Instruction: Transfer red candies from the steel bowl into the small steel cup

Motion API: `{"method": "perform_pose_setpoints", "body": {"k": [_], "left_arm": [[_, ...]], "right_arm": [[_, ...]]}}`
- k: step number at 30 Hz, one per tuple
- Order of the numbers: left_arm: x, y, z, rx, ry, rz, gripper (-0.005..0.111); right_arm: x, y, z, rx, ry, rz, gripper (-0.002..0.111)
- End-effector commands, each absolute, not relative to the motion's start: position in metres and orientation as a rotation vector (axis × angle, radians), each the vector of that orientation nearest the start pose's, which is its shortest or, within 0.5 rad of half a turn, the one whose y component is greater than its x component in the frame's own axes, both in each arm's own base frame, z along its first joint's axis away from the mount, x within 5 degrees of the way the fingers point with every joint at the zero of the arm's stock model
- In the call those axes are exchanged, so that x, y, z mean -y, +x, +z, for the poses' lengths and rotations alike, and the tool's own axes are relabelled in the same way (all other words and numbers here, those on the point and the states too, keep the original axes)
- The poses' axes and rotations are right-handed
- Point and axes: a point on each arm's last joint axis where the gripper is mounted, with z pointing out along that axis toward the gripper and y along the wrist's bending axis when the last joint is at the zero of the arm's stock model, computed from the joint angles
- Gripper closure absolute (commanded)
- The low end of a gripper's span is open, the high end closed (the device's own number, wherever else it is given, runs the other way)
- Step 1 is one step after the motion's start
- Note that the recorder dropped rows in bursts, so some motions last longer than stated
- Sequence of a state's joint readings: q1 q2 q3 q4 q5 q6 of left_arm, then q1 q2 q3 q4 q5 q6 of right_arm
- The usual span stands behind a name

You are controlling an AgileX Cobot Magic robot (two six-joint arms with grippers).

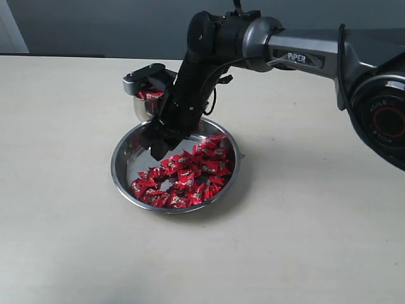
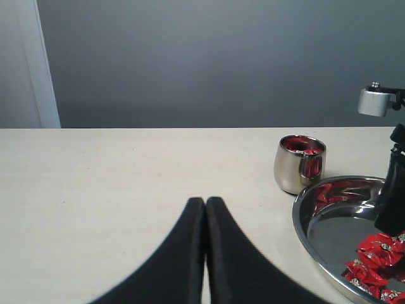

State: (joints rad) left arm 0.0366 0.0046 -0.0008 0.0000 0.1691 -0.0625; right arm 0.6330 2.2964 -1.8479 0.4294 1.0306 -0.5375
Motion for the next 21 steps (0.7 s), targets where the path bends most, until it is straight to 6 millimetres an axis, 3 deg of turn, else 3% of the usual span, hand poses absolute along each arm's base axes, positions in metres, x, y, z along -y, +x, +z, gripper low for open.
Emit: {"method": "perform_pose_setpoints", "body": {"k": [1, 10, 21], "left_arm": [[-0.002, 0.056, 0.198, -1.645, -0.086, -0.022, 0.106], [-0.002, 0.056, 0.198, -1.645, -0.086, -0.022, 0.106], [-0.002, 0.056, 0.198, -1.645, -0.086, -0.022, 0.106]], "right_arm": [[-0.31, 0.365, 0.15, -2.606, -1.375, 0.636, 0.069], [-0.318, 0.36, 0.128, -2.628, -1.41, 0.686, 0.069], [-0.326, 0.355, 0.125, -2.582, -1.472, 0.626, 0.07]]}}
